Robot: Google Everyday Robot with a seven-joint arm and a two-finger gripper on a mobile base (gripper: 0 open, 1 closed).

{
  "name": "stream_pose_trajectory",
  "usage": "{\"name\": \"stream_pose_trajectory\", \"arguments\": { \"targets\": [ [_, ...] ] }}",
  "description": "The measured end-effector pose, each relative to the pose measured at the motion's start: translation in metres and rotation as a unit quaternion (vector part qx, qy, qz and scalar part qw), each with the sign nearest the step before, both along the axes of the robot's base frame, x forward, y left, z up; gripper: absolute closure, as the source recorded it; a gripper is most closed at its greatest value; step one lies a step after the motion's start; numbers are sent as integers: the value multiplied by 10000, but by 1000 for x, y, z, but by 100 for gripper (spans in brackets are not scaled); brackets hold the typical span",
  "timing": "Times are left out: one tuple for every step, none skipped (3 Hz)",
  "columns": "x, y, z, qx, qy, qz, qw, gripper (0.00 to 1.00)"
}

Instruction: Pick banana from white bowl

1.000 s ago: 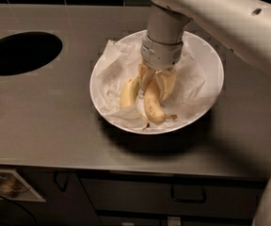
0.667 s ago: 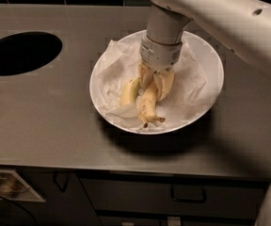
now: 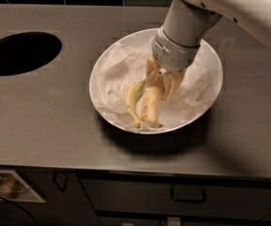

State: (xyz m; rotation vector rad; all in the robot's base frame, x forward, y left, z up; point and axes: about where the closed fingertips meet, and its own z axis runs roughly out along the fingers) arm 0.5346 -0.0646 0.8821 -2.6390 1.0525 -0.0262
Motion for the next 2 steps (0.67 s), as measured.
{"name": "stream_pose_trajectory", "arguments": {
  "targets": [
    [-30, -22, 26, 479, -752, -153, 9959, 100],
    [-51, -47, 52, 884, -1523, -383, 9836, 100]
  ]
}}
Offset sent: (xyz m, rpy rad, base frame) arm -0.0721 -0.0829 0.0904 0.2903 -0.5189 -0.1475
